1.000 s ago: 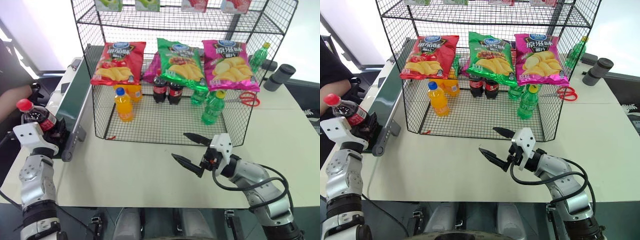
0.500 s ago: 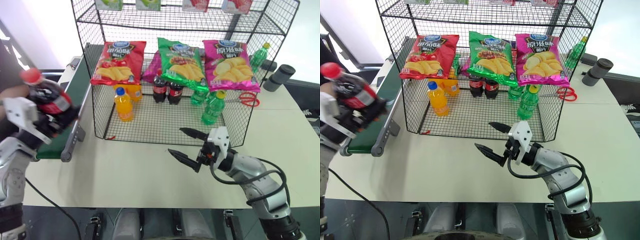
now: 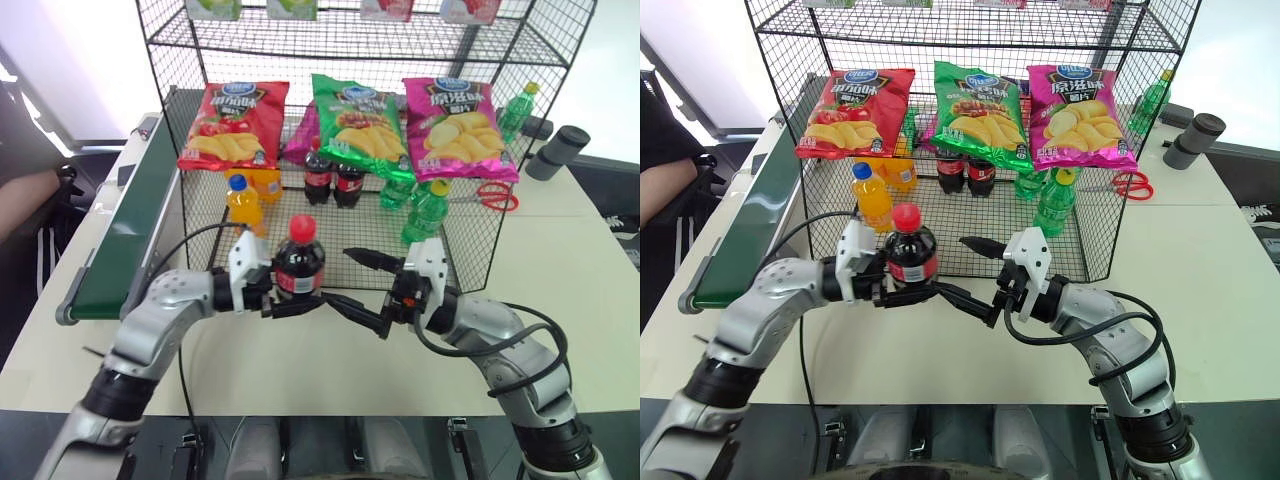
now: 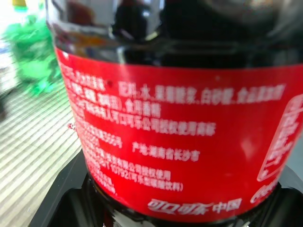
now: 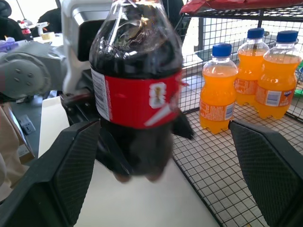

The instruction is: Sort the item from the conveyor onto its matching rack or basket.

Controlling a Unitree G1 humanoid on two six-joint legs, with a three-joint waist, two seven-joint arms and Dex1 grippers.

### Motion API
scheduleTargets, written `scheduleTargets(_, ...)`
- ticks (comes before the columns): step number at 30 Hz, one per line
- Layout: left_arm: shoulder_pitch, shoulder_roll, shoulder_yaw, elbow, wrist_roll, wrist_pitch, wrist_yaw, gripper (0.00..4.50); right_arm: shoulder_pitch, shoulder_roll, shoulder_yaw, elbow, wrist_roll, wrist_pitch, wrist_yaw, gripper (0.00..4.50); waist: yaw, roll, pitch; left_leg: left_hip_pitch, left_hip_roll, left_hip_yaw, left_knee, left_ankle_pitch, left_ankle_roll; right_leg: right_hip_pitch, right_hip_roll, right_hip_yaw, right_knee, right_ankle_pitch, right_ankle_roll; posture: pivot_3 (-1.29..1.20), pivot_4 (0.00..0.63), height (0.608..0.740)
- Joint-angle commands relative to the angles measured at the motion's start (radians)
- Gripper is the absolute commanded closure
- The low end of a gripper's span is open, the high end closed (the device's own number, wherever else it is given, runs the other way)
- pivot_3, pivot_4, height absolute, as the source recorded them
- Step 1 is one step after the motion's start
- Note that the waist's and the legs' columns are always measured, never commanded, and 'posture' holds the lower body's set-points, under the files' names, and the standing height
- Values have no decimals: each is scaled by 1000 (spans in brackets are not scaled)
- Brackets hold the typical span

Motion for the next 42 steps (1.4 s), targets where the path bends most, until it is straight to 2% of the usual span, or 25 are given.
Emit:
scheduleTargets(1, -62, -41, -39, 24, 26, -60, -63, 1542, 1, 13, 0, -72, 29, 14, -24, 0, 1, 0, 0, 0, 0, 0, 0, 0, 0, 0, 2, 0, 0, 0, 0, 0, 150, 740)
scheduleTargets(13, -109, -108, -75, 62, 88, -92, -109, 1542, 2, 27, 6, -84, 74, 61, -36, 0, 2, 0, 0, 0, 1, -1, 1, 0, 0, 0, 5, 0, 1, 0, 1, 0, 150, 740)
scheduleTargets(16, -105, -109, -70, 57, 95, -93, -102, 1542, 1, 26, 1, -76, 87, 64, -25, 848, 2, 0, 0, 0, 1, -1, 1, 0, 0, 0, 5, 0, 1, 0, 1, 0, 150, 740)
scheduleTargets(17, -103, -107, -68, 55, 96, -90, -100, 1542, 1, 26, 1, -75, 85, 62, -25, 1363, 1, 0, 0, 0, 1, -1, 1, 0, 0, 0, 5, 0, 1, 0, 1, 0, 150, 740)
scheduleTargets(18, -100, -106, -61, 50, 80, -68, -102, 1542, 0, 26, 3, -73, 74, 55, -27, 1547, 1, 0, 0, 0, 1, -1, 1, 0, 0, 0, 5, 0, 1, 0, 1, 0, 150, 740)
scheduleTargets(20, -99, -103, -46, 42, 46, -16, -101, 478, -3, 26, 5, -66, 56, 43, -31, 1546, 2, 0, 0, 0, 1, -1, 1, 0, 0, 0, 6, 0, 1, 0, 1, 0, 150, 740)
scheduleTargets(21, -95, -98, -42, 38, 44, -13, -100, 132, -6, 29, 6, -61, 51, 39, -33, 1546, 1, 0, 0, 0, 1, -1, 1, 0, 0, 0, 6, 0, 1, 0, 1, 0, 150, 740)
scheduleTargets(22, -91, -94, -38, 37, 56, -24, -92, 13, -9, 32, 6, -54, 45, 33, -35, 1546, 1, 0, 0, 0, 1, -1, 1, 0, 0, 0, 6, 0, 1, 0, 1, 0, 150, 740)
scheduleTargets(26, -62, -87, -20, 38, 90, -59, -58, 13, -20, 52, -4, -26, 22, 9, -46, 1546, 2, 0, 0, 0, 1, -1, 1, 0, 0, 0, 6, 0, 1, 0, 1, 0, 150, 740)
scheduleTargets(33, 151, -1, 133, -28, 65, -55, 26, 13, -43, 117, -61, 127, -107, -130, -148, 1546, -2, 0, 0, 0, 2, -1, 1, 0, 0, -1, 7, 1, 1, 0, 1, 0, 150, 740)
scheduleTargets(35, 242, -5, 227, -31, 102, -117, 125, 13, -80, 168, -56, 262, -194, -233, -210, 1546, 5, 1, 0, 0, 2, -1, 1, 0, 0, 0, 6, 1, 2, 0, 1, 0, 150, 740)
scheduleTargets(37, 280, -19, 289, -27, 129, -152, 213, 13, -114, 209, -43, 365, -260, -309, -250, 1546, -11, 0, 0, 1, 1, 1, 1, 0, 0, 0, 2, 2, 1, 0, 1, 0, 150, 740)
scheduleTargets(42, 323, -54, 353, -51, 124, -168, 314, 13, -221, 318, -21, 631, -360, -479, -302, 1546, -4, 1, 1, 1, 1, 0, 1, 0, 0, -1, 2, 2, 4, 0, 1, 0, 150, 740)
